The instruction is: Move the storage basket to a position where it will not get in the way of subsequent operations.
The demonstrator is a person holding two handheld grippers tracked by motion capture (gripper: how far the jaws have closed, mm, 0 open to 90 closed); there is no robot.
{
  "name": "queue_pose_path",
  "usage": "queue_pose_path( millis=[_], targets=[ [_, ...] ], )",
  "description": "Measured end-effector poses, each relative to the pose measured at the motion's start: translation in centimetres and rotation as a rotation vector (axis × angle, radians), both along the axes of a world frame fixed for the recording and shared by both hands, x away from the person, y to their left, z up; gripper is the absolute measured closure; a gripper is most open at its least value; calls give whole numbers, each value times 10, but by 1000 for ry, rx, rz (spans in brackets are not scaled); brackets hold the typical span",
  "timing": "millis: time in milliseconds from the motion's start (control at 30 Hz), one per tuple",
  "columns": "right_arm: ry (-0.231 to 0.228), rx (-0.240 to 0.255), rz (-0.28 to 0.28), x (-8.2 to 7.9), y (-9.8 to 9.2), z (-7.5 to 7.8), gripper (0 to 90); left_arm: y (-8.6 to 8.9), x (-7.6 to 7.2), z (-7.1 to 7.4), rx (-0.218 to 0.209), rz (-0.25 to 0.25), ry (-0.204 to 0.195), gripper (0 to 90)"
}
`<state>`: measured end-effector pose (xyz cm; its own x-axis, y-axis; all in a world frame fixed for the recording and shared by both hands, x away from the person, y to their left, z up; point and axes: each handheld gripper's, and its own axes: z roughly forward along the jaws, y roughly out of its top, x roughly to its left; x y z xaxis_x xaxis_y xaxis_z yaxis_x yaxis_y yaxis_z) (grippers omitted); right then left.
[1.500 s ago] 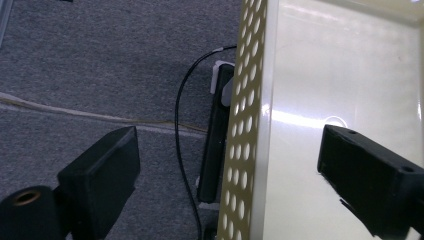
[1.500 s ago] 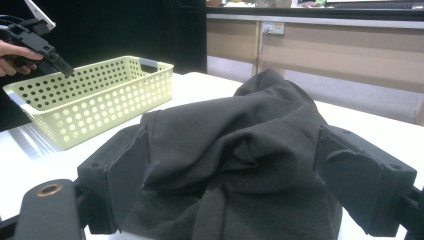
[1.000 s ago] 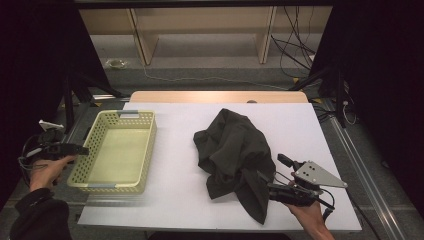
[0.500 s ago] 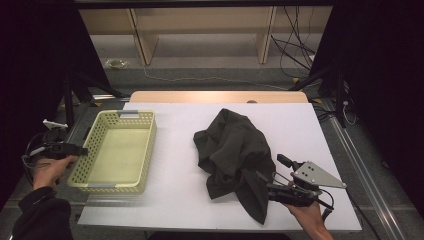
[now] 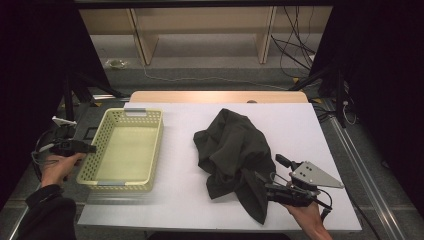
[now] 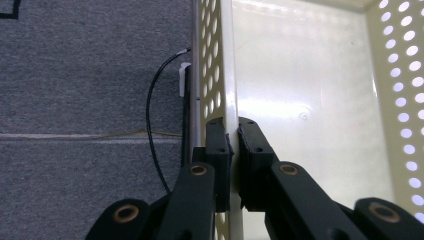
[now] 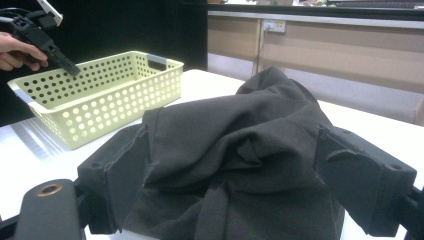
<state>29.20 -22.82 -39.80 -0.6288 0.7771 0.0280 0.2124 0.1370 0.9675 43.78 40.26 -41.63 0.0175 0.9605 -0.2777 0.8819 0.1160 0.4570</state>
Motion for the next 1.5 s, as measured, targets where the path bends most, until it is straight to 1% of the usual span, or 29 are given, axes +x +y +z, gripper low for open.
queue_pose_path(
  millis=[67, 100, 200, 333, 367, 533, 1033, 1100, 1167, 1200, 1233, 1267, 1300, 1333, 1367, 1400, 1433, 1467, 1500],
  targets=[
    [6, -5, 0, 0, -1, 0, 160, -4, 1, 0, 7, -7, 3, 843],
    [2, 2, -3, 0, -1, 0, 160, -6, 3, 0, 1, -16, 2, 842],
    [3, -1, -3, 0, -1, 0, 160, -9, 3, 0, 5, -22, 1, 843],
    [3, -2, -4, -1, -1, 0, 160, -12, 5, -1, -6, -42, -1, 842],
    [6, -1, -4, -1, -1, 0, 160, -14, 6, -2, -3, -49, -2, 842],
    [5, -2, -4, -1, -1, 0, 160, -16, 7, -2, -5, -55, 0, 842],
    [3, -1, -3, -1, -1, 0, 160, -15, 7, -4, -13, -51, -4, 824],
    [2, -1, -3, -1, -1, 0, 160, -15, 7, -4, -21, -56, -3, 775],
    [2, -1, -3, -1, -1, 0, 160, -16, 7, -2, -28, -56, 1, 696],
    [2, -1, -3, -1, -1, 0, 160, -16, 7, -1, -23, -53, 2, 696],
    [5, -3, -3, -1, -1, 0, 160, -17, 7, 2, -13, -48, -5, 617],
    [5, -3, -3, -1, -1, 0, 160, -17, 7, 2, -13, -48, -5, 567],
    [0, -2, -2, -1, -1, 0, 160, -18, 7, 7, -8, -41, -22, 501],
    [1, -2, -2, -1, -1, 0, 160, -18, 7, 7, -8, -41, -22, 468],
    [4, -4, -3, -1, -1, 0, 160, -22, 6, 13, -4, -32, -49, 426],
    [4, -4, -3, -1, -1, 0, 160, -22, 6, 13, -4, -32, -49, 386],
    [6, 1, -4, -1, -1, 0, 160, -24, 6, 16, 7, -33, -55, 344],
    [6, 1, -4, -1, -1, 0, 160, -26, 6, 19, 21, -37, -61, 344],
    [4, -3, -3, -1, -1, 0, 160, -28, 6, 21, 27, -40, -68, 272]
  ],
)
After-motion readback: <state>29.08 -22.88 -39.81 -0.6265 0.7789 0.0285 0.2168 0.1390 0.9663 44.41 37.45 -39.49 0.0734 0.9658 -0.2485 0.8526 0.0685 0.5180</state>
